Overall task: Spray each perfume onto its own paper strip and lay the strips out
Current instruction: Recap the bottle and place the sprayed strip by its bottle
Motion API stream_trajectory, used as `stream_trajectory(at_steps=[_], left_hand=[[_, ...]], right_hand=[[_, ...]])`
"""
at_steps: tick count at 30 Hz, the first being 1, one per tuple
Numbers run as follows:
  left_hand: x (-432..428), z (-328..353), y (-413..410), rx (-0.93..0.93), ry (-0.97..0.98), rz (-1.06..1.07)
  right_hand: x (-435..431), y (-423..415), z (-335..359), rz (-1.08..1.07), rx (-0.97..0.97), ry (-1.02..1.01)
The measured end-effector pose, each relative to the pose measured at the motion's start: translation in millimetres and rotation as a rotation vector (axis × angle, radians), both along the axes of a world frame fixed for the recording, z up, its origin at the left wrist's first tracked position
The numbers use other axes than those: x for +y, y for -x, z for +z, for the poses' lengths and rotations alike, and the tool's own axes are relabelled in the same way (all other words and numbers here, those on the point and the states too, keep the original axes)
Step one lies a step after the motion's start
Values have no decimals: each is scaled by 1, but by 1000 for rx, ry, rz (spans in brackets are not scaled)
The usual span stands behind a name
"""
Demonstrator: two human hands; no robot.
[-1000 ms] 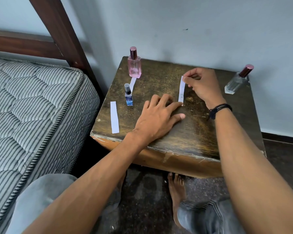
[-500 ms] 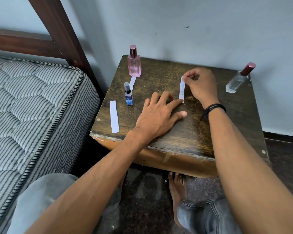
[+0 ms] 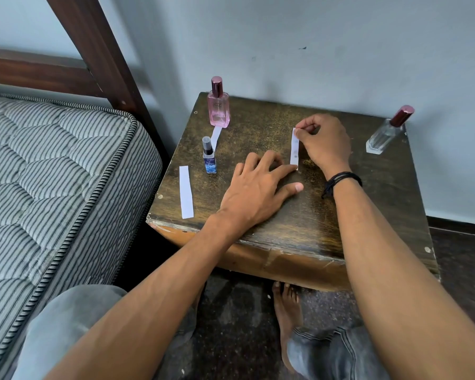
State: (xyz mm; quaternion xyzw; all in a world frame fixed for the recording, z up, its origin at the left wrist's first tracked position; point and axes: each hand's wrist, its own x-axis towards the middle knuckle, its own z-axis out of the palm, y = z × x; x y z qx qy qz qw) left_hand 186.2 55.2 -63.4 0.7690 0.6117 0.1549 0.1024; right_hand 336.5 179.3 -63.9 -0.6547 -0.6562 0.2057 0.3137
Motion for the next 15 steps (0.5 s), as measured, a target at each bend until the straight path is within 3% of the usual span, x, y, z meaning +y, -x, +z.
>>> stream_trajectory(at_steps=[15], left_hand=[[0, 0, 0, -26, -2, 6]], right_hand=[[1, -1, -2, -2, -35, -10]])
